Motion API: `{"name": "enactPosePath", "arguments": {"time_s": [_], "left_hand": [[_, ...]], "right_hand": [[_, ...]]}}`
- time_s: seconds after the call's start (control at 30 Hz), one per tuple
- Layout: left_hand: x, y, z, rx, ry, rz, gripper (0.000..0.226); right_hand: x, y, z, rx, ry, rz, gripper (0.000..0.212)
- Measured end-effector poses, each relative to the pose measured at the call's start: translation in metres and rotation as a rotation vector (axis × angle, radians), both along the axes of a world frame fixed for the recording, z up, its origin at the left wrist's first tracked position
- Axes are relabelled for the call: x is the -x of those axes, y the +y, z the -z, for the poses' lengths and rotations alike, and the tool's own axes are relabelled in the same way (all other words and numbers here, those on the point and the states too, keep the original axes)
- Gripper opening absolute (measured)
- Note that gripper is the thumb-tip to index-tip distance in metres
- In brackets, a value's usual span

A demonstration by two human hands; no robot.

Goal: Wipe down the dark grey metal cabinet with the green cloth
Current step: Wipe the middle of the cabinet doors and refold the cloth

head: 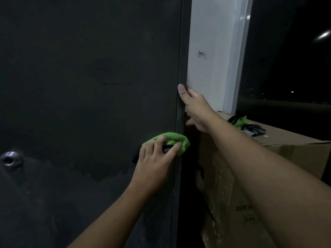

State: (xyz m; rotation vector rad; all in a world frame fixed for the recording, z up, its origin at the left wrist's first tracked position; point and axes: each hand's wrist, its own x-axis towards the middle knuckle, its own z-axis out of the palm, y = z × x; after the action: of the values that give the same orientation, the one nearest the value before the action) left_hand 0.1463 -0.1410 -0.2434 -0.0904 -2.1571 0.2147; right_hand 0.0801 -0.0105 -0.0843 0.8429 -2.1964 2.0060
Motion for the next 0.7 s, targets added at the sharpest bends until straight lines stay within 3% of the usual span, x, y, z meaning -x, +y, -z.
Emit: {"name": "enactPosePath", "arguments": {"time_s": [0.1, 0.27, 0.43, 0.6, 0.7], "left_hand": [[-0.012, -0.009, 0.02, 0.029, -0.046, -0.033, 0.076], [-0.034, -0.033, 0.023, 0.076, -0.039, -0.062, 0.068], [-0.028, -0.023, -0.011, -0.155, 0.16, 0.014, 0.05], [-0.008, 0.003, -0.035, -0.417, 0.239, 0.179, 0.04], [0.007, 0.017, -0.027, -0.323, 0.228, 0.123, 0.038]], "right_hand": [[-0.003, 0.0, 0.003, 0.005, 0.018, -0.005, 0.051], [0.01, -0.006, 0.024, 0.005, 0.189, 0.038, 0.051], [0.017, -0.007, 0.067, 0.026, 0.293, 0.139, 0.055], [0.024, 0.003, 0.098, 0.155, 0.145, 0.056, 0.04], [0.027, 0.013, 0.1, 0.171, 0.056, -0.021, 0.036]]}}
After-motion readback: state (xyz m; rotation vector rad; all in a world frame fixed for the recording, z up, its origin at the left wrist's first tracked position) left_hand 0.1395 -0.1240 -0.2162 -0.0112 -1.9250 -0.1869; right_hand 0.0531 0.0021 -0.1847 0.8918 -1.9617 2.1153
